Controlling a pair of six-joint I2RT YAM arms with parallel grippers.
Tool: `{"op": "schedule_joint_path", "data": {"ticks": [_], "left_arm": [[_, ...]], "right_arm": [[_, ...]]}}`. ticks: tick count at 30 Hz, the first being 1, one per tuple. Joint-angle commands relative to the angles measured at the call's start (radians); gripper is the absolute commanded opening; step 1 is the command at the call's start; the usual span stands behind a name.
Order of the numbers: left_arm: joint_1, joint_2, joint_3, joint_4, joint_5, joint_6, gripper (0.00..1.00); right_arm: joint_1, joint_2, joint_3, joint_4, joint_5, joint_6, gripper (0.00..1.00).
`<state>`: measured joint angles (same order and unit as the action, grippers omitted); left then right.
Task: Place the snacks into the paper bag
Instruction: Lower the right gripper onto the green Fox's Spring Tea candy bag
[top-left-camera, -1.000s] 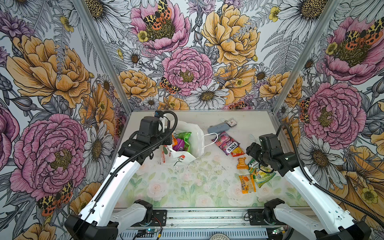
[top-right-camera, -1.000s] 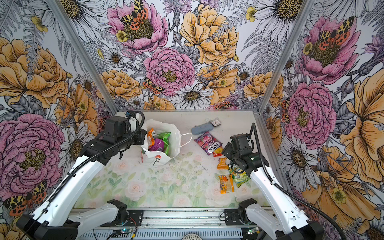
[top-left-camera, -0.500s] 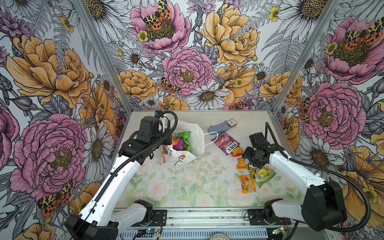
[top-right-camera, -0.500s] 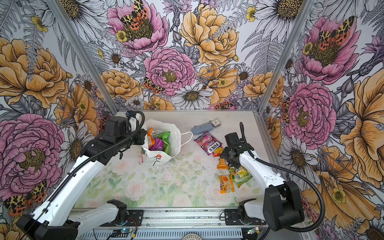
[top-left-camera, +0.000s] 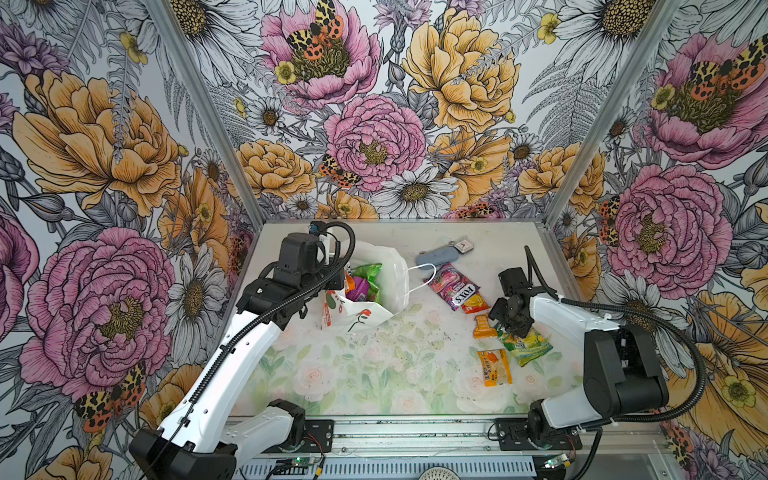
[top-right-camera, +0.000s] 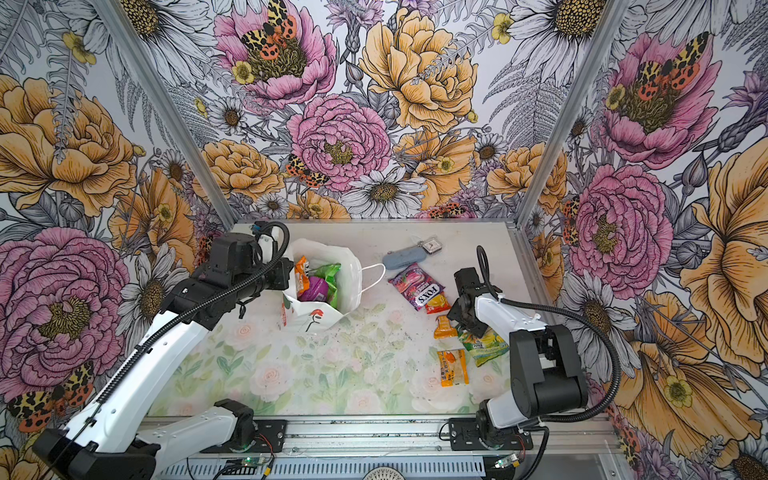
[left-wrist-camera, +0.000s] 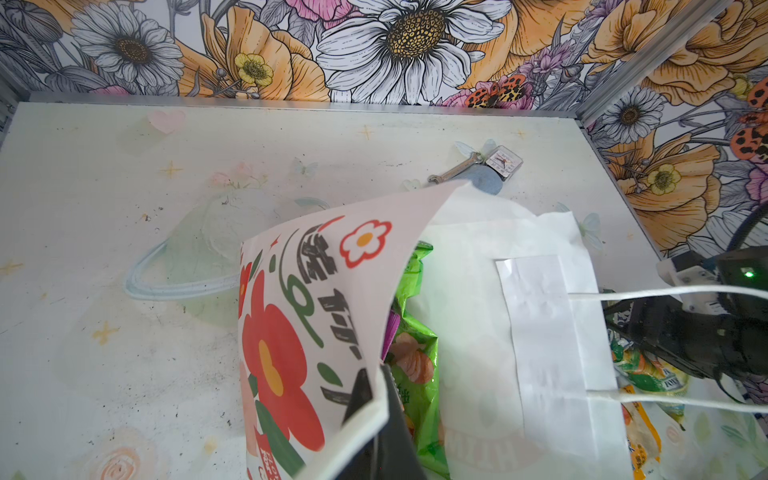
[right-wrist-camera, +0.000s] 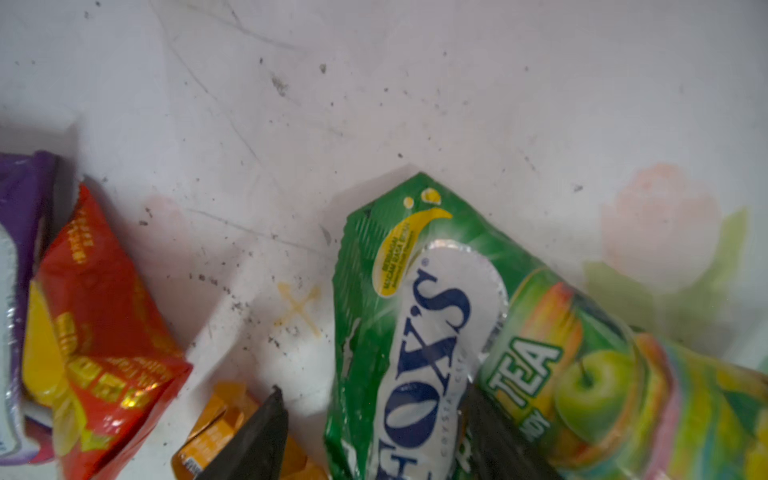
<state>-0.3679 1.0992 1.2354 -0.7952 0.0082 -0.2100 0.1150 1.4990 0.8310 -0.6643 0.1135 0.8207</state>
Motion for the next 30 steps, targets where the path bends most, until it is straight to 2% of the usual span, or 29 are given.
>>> {"op": "schedule_joint_path", "data": {"ticks": [1,7,12,20,24,27,30], "left_arm": [[0.0,-0.013,-0.005,0.048,0.003,0.001,0.0],[0.001,-0.013,-0.005,0.048,0.0,0.0,0.0],[0.0,-0.012,-0.005,0.048,0.0,0.001,0.0],[0.001,-0.016,-0.005,0.048,-0.001,0.001,0.0],[0.0,-0.017,-0.005,0.048,-0.001,0.002,0.0],[0.0,-0.02,-0.005,0.048,-0.001,0.002,0.0],[0.001,-0.021,-0.006,0.05,-0.003,0.002,0.0]], "right_arm": [[-0.018,0.034,-0.021,0.015,-0.003,-0.029,0.71],[-0.015,0.065,-0.024,0.013,0.019,-0.029,0.69],[0.006,0.098,-0.018,-0.008,0.05,-0.035,0.62],[0.078,0.196,0.075,-0.102,0.141,-0.059,0.54],[0.092,0.221,0.1,-0.116,0.132,-0.063,0.52],[0.096,0.23,0.111,-0.118,0.117,-0.068,0.43],[0.114,0.2,0.099,-0.115,0.148,-0.05,0.26]]}}
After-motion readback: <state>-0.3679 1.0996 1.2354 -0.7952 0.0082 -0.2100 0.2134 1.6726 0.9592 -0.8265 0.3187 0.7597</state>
